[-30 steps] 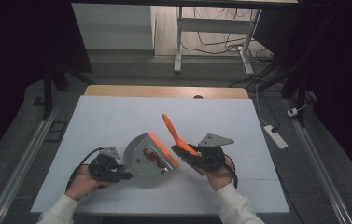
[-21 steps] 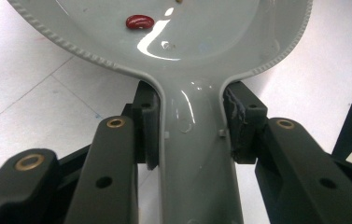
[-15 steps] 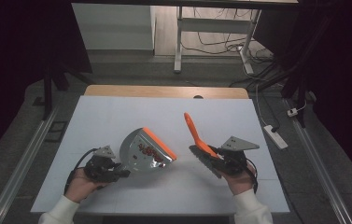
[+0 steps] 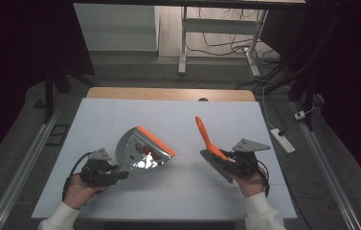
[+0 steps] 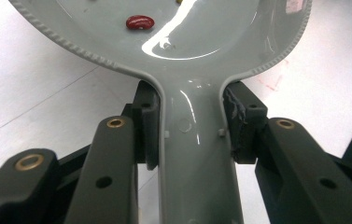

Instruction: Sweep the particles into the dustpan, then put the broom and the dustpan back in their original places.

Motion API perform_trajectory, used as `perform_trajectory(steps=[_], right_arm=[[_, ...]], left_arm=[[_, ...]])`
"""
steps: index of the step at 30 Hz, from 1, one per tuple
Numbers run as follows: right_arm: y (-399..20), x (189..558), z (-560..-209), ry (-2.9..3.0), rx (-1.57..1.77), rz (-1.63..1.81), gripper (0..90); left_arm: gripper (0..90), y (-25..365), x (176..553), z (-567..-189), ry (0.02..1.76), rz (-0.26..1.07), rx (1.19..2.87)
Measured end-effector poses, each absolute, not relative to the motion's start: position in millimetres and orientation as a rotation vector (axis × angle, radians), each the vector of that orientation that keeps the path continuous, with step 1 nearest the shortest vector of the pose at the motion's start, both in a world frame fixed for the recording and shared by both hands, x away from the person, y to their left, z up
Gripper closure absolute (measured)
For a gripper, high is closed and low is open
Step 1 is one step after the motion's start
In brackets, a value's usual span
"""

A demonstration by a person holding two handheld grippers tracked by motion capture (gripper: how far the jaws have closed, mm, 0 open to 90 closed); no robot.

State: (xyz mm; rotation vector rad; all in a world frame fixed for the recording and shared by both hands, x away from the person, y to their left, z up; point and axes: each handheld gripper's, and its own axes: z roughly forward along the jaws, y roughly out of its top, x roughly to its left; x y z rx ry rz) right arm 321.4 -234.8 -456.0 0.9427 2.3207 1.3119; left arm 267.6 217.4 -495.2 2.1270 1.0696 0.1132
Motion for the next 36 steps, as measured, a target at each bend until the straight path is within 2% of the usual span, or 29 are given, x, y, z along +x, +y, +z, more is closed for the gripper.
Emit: perform_trajectory(steps=[36], right_arm=[[-246.8, 327.9, -458.2, 2.367, 0.999, 1.321, 70.1]], left_arm=[[61.6, 234.4, 254.4, -497.8, 1.298, 0.216, 1.96]])
